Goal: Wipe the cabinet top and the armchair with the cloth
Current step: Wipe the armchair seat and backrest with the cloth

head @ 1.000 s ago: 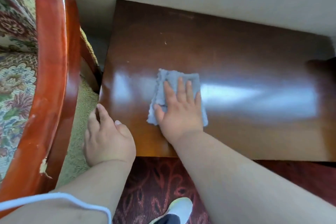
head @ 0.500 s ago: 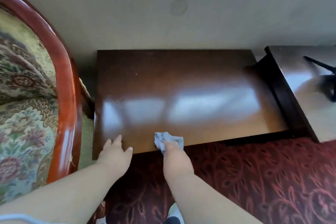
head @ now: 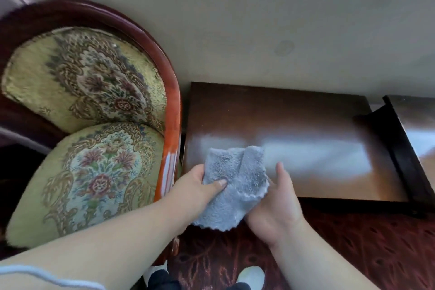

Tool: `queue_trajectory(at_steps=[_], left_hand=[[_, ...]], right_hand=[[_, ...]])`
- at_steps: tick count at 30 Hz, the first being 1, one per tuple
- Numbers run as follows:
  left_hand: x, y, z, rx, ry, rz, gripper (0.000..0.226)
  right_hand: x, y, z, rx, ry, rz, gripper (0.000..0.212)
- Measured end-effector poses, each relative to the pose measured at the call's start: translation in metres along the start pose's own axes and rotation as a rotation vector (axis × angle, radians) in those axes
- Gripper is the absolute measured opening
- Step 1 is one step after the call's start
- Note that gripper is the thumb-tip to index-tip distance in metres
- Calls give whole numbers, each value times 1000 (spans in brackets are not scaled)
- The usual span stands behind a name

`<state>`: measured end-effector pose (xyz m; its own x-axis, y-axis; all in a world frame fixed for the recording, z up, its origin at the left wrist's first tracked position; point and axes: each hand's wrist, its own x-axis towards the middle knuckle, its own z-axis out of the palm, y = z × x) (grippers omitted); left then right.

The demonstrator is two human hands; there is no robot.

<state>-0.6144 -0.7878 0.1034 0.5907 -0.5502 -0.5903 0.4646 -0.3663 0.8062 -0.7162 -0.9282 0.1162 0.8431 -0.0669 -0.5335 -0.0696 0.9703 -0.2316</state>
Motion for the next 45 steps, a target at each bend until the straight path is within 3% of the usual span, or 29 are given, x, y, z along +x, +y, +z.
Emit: queue_trajectory(at_steps=[2, 7, 12, 16, 20, 24, 28, 31, 34, 36, 38, 41, 44, 45], left_hand=[[-18, -1, -11, 88, 71, 53, 27], [-56, -24, -36, 68, 172, 117, 24], [-73, -52, -83, -56, 290, 80, 14], [-71, -71, -149, -80, 269, 47, 9], [-57, -97, -238, 52, 261, 64, 25], [-41, -157, -344, 309, 372, -16, 20], [-17, -220, -443, 625, 403, -105, 41], [21, -253, -488, 886, 374, -144, 51], [72, -271, -509, 1056, 350, -64, 60], [108, -276, -512, 1104, 343, 27, 62], [139, -280, -510, 1123, 383, 113, 62], [159, -291, -505, 1165, 527, 244, 60], [161, -302, -504, 1156, 570, 308, 59], [161, -303, -504, 1159, 568, 308, 60]], right_hand=[[-5, 8, 3, -137, -91, 70, 83], [-2, 45, 9, -444, -75, 234, 44], [19, 86, 21, -397, 52, 341, 35], [42, 139, 42, -329, 33, 376, 35], [76, 199, 60, -289, 117, 284, 37], [116, 252, 64, -311, 311, 85, 32], [164, 284, 61, -364, 529, -159, 27], [208, 293, 56, -767, 786, -336, 13], [266, 294, 46, -1354, 855, -274, 19], [308, 293, 42, -1666, 723, -280, 30], [352, 288, 41, -1910, 650, -429, 34], [405, 296, 33, -2059, 466, -647, 39], [434, 327, 0, -2620, 129, -279, 65], [436, 332, -7, -2662, 81, -268, 71]])
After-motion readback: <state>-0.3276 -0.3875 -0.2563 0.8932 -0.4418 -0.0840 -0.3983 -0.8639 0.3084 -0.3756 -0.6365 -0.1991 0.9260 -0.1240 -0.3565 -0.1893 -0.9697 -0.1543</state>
